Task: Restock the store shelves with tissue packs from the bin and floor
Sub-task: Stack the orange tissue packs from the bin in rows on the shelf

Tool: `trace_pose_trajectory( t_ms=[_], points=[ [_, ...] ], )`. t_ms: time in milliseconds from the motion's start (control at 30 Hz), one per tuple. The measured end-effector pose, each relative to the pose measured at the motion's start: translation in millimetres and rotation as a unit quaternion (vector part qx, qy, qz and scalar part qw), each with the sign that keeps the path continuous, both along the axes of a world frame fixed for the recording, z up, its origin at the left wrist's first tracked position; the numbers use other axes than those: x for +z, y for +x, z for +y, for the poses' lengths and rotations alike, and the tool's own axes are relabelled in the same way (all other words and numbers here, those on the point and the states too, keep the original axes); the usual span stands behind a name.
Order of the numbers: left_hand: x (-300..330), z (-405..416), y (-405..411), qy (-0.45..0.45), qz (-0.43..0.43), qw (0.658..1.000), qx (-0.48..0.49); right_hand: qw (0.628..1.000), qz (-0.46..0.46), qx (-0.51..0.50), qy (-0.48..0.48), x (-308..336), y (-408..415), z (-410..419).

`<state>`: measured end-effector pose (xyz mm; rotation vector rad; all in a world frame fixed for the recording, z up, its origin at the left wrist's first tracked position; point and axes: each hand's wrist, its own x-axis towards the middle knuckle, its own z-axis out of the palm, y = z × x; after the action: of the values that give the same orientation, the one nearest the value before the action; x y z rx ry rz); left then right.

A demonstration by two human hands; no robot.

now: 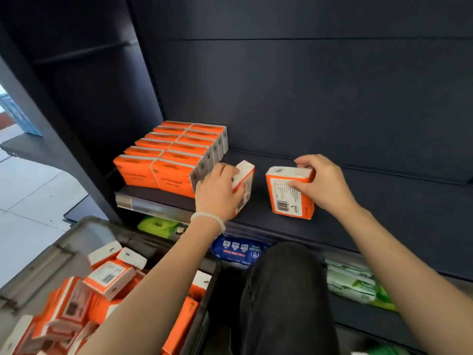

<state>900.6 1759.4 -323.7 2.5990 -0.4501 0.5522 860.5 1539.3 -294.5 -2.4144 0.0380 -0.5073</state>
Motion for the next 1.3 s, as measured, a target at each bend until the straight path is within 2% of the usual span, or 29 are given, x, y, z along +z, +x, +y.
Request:
trace_pose_trajectory(
  t_ms=[67, 200, 333, 500, 700, 867, 1300],
  points=[
    [-8.6, 3.2, -0.2, -0.017, 0.046, 0.999, 0.011, 0.998, -0.010, -0.020, 0.059, -11.7, -0.8, -2.0],
    [-3.8, 12.1, -1.2, -0.080, 0.089, 0.992, -0.035, 0.990, -0.027, -0.045, 0.130, -21.3, 1.6, 2.1],
    [5.1, 16.0, -0.7, -0.063, 0.132, 0.986, -0.085, 0.996, -0.027, -0.040, 0.070, -25.2, 1.4, 6.1],
    [7.0, 7.7, -4.1, -0.082, 0.168, 0.977, -0.100, 0.996, -0.035, -0.057, 0.058, -20.4, -3.4, -5.5],
    [7.7, -9.4, 2.3, 0.040, 0.111, 0.988, -0.103, 0.997, -0.015, -0.070, 0.032, -15.8, -12.4, -25.2],
    [8.5, -15.6, 9.1, 0.047, 0.036, 0.995, -0.076, 0.997, -0.007, -0.066, 0.029, -19.5, -17.6, -31.3],
    [15.1, -19.2, 19.9, 0.137, 0.056, 0.985, -0.089, 0.993, 0.104, -0.051, 0.020, -6.3, -29.7, -59.9]
  ],
)
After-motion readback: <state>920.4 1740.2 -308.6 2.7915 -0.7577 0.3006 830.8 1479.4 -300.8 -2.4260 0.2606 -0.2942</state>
